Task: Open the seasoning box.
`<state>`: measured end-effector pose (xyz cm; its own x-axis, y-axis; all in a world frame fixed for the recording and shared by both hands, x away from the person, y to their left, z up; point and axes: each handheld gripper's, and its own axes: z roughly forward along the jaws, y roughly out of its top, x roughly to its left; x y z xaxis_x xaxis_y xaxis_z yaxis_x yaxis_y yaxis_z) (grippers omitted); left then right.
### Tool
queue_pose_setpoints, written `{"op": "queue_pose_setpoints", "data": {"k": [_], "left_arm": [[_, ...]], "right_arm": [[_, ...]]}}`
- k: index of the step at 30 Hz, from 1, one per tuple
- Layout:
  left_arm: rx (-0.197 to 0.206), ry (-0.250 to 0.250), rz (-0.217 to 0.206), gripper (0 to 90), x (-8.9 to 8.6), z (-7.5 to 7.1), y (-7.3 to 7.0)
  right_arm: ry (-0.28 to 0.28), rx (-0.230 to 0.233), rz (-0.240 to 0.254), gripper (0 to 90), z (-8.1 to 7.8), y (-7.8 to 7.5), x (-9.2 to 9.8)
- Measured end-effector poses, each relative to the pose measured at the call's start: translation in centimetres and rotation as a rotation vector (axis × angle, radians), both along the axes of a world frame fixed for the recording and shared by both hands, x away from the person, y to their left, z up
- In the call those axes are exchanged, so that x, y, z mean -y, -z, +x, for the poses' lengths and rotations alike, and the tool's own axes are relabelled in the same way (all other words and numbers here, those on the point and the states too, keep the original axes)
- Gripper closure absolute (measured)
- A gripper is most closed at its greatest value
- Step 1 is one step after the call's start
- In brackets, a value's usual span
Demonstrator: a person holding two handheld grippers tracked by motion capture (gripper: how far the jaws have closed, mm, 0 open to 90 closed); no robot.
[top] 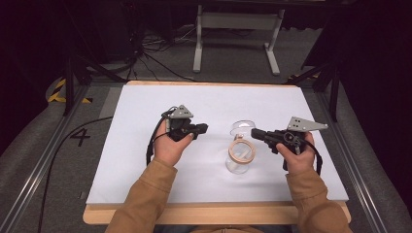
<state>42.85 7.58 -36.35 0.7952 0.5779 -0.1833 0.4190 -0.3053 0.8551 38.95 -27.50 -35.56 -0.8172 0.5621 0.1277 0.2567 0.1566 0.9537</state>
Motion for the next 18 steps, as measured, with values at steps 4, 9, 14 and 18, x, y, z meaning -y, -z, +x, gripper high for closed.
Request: {"op": "queue_pose_setpoints", "data": {"k": [4,9,14,18], "left_arm": [[-0.009,-0.020,-0.006,86.3,-0.7,-0.2,0.2],[-0.005,-0.027,0.005,86.1,-1.2,-0.3,0.4],[-0.016,-0.038,-0.001,86.0,-1.5,-0.5,0.4],[-0.016,-0.017,-0.002,85.3,-1.3,-0.4,0.5]], "right_arm": [[-0.001,-0.002,0.009,90.0,0.6,0.0,0.0],[0.013,-0.009,0.013,90.0,1.2,0.0,0.1],[0.010,-0.007,0.003,90.0,1.3,0.0,-0.1],[-0.002,-0.021,0.006,90.0,1.3,0.0,-0.3]]}}
